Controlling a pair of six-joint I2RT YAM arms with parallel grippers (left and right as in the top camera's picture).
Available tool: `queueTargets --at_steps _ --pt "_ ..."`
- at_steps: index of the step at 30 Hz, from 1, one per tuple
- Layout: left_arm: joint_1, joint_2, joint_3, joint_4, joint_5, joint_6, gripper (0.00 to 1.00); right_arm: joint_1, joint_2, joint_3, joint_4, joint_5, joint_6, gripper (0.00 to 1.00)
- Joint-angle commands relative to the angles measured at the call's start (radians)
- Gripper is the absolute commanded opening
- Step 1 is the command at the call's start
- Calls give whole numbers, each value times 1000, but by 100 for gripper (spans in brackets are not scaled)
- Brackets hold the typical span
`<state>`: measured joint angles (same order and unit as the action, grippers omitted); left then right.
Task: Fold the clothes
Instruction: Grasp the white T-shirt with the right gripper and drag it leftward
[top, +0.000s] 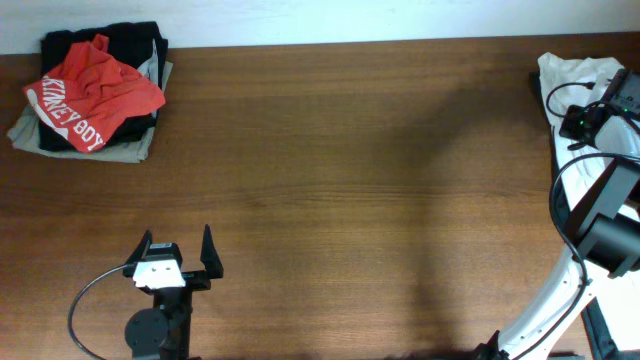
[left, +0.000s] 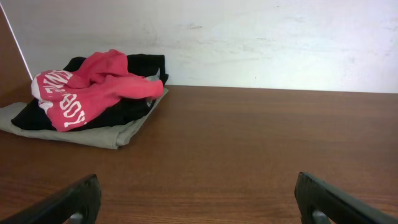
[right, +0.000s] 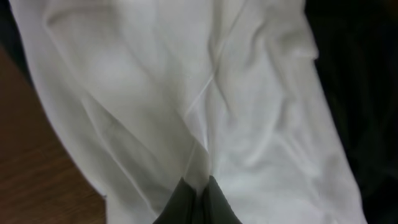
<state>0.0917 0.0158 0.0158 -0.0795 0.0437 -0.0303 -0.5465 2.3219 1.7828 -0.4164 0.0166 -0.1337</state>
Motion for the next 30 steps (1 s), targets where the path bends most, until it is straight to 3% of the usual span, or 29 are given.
queueTargets --at_steps 1,6,11,21,23,26,27,30 --pt "-4 -5 -7 -1 -7 1 99 25 -169 18 -12 -34 84 4" --pt "-4 -5 -7 -1 -7 1 99 138 -296 18 -23 -36 84 4" --pt "-4 -5 -7 -1 -7 1 99 357 -388 18 -14 -68 84 4" --pt "-4 -5 -7 -1 -7 1 99 932 -371 18 19 -117 91 4" --pt "-4 -5 -7 -1 -7 1 99 1032 -356 18 24 -113 91 15" --pt "-4 -5 -7 -1 -7 1 99 1180 -338 18 28 -45 91 60" --pt "-4 -5 -7 -1 -7 1 99 1211 -338 18 29 6 91 70" --pt "-4 -5 -7 -1 -7 1 99 1252 -348 19 56 151 109 79"
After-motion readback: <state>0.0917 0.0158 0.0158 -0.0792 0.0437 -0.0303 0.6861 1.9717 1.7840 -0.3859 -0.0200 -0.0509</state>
